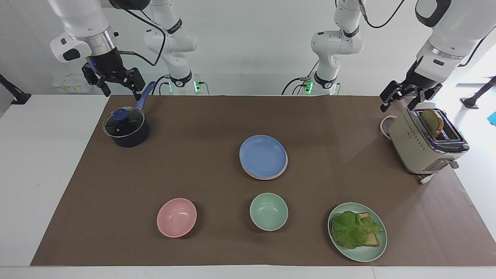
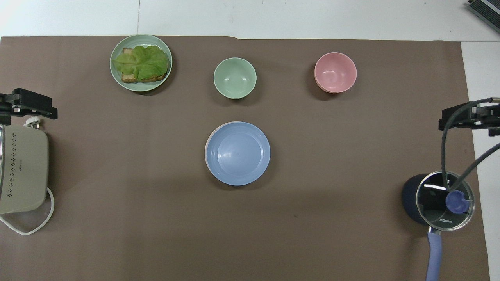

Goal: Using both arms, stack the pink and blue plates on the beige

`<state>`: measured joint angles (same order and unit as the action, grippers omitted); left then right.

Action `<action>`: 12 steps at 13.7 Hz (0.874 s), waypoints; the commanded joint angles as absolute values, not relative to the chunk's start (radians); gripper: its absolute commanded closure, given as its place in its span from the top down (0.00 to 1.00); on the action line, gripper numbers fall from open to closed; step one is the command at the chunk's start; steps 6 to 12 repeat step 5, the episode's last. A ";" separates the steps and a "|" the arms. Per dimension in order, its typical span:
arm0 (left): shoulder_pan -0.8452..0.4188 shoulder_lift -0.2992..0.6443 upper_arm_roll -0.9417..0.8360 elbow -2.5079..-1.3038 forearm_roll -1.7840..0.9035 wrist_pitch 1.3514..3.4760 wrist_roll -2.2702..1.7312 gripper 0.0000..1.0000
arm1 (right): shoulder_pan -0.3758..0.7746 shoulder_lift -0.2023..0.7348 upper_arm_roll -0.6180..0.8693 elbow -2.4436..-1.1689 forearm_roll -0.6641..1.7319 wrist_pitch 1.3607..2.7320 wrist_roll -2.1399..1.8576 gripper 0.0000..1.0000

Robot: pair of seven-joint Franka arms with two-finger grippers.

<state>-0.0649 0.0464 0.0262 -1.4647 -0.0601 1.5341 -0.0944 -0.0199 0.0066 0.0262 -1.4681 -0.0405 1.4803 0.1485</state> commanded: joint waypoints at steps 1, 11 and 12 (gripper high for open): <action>-0.063 0.037 0.025 -1.471 -0.041 1.522 -0.094 1.00 | -0.029 0.014 0.032 -1.451 -0.038 1.457 0.124 1.00; -0.063 0.037 0.025 -1.471 -0.041 1.522 -0.094 1.00 | -0.029 0.012 0.032 -1.456 -0.038 1.459 0.124 1.00; -0.063 0.037 0.025 -1.471 -0.041 1.522 -0.094 1.00 | -0.029 0.012 0.032 -1.456 -0.038 1.459 0.124 1.00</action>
